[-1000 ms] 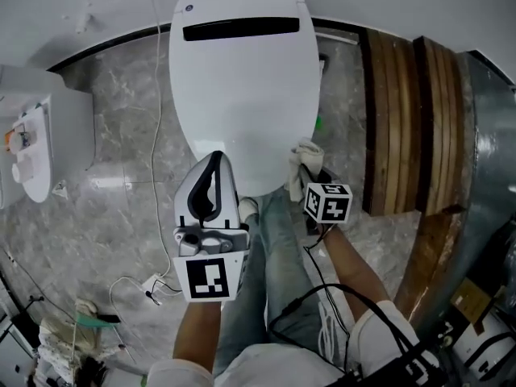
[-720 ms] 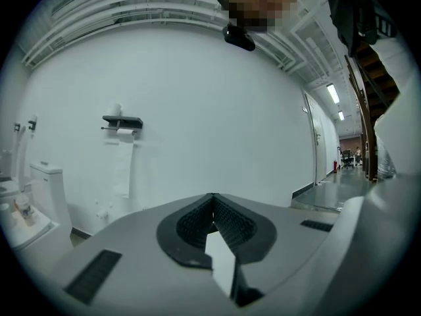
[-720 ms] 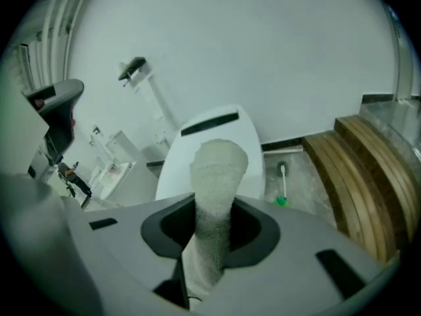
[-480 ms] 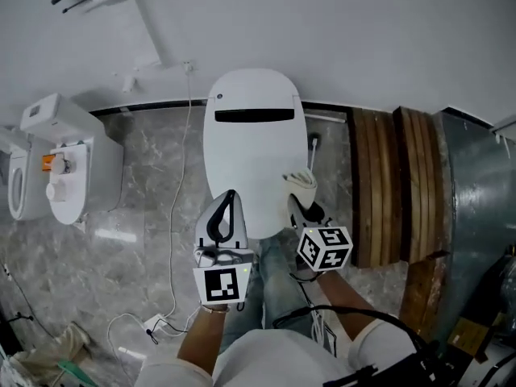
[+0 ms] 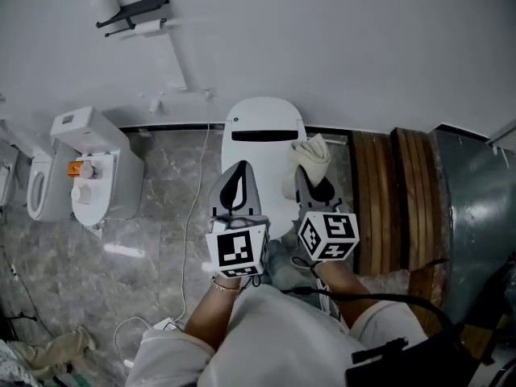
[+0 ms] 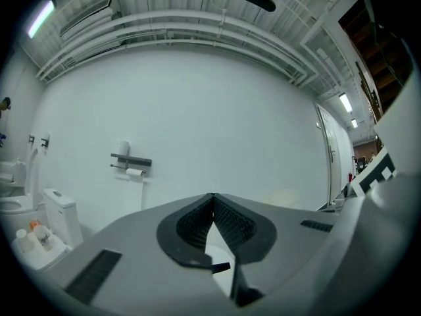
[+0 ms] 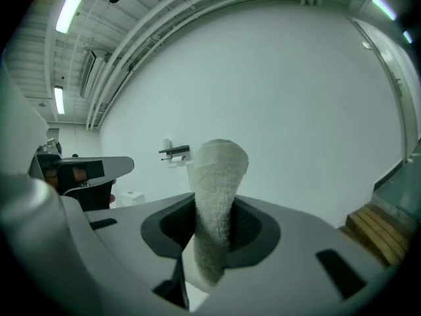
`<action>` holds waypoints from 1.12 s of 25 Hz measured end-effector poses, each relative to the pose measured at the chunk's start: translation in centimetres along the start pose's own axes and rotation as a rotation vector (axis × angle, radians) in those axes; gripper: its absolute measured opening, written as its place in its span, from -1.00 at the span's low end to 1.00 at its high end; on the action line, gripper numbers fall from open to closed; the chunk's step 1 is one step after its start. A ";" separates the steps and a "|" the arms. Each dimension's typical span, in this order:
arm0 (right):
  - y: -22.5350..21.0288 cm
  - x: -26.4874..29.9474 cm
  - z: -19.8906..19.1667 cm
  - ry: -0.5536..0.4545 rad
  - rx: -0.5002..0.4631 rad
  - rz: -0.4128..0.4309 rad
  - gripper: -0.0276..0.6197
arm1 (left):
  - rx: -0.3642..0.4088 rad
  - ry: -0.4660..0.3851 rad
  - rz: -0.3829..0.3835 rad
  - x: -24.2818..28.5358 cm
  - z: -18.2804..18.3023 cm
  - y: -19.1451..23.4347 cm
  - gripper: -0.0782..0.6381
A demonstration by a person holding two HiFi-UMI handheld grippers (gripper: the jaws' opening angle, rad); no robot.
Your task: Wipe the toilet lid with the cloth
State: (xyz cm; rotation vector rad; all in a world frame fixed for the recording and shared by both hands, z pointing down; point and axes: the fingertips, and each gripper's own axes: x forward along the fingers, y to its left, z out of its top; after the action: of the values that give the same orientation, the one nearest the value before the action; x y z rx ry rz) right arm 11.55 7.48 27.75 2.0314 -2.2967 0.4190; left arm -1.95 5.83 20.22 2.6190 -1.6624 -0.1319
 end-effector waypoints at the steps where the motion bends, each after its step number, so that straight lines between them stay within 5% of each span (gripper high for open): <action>1: 0.3 -0.2 0.1 0.004 -0.004 0.002 -0.60 | -0.001 0.003 -0.002 -0.1 0.2 0.0 -0.75; 28: 3.6 3.1 3.6 -0.016 -0.078 0.048 -0.60 | 0.006 0.020 0.007 2.5 0.8 3.0 -0.75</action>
State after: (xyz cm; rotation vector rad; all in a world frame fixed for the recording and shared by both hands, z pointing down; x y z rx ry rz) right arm 8.08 3.99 24.31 1.9549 -2.3360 0.3111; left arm -3.65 2.28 19.50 2.6094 -1.6683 -0.0999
